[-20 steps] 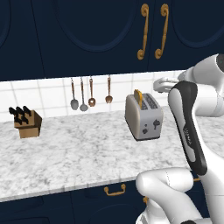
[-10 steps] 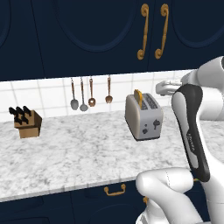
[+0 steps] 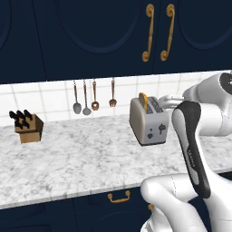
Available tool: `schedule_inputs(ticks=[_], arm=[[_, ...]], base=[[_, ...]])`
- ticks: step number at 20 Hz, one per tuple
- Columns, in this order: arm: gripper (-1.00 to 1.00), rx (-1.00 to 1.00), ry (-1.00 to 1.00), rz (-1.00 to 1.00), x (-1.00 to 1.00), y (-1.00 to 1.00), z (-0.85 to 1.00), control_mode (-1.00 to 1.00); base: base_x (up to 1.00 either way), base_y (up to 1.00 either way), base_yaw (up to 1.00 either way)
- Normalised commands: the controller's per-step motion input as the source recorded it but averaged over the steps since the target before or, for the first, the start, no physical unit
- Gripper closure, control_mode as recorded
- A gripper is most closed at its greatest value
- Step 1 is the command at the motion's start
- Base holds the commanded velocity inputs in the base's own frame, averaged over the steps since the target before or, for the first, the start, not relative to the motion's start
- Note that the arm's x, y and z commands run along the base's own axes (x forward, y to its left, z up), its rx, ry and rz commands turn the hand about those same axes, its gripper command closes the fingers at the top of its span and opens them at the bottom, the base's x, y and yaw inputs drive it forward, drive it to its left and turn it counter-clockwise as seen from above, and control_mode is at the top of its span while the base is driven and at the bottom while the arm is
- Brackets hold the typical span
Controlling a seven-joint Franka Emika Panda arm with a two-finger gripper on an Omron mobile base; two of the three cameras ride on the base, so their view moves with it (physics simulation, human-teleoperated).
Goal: Start the toaster. Once the lever pops up, take the bread to the plate on the dining counter.
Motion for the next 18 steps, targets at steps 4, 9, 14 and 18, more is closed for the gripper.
schedule_inputs(ticks=[4,9,14,18], arm=[[-1.0,0.0,0.0,-0.04,0.54,0.0,-0.31,-1.0],[-1.0,0.0,0.0,-0.04,0.73,0.0,-0.25,-1.0],[-1.0,0.0,0.0,-0.01,0.63,0.0,-0.31,-1.0],[-1.0,0.0,0.0,0.0,0.54,0.0,-0.37,-1.0]], base=[[0.0,0.0,0.0],[0.0,0.0,0.0],[0.0,0.0,0.0],[0.0,0.0,0.0]])
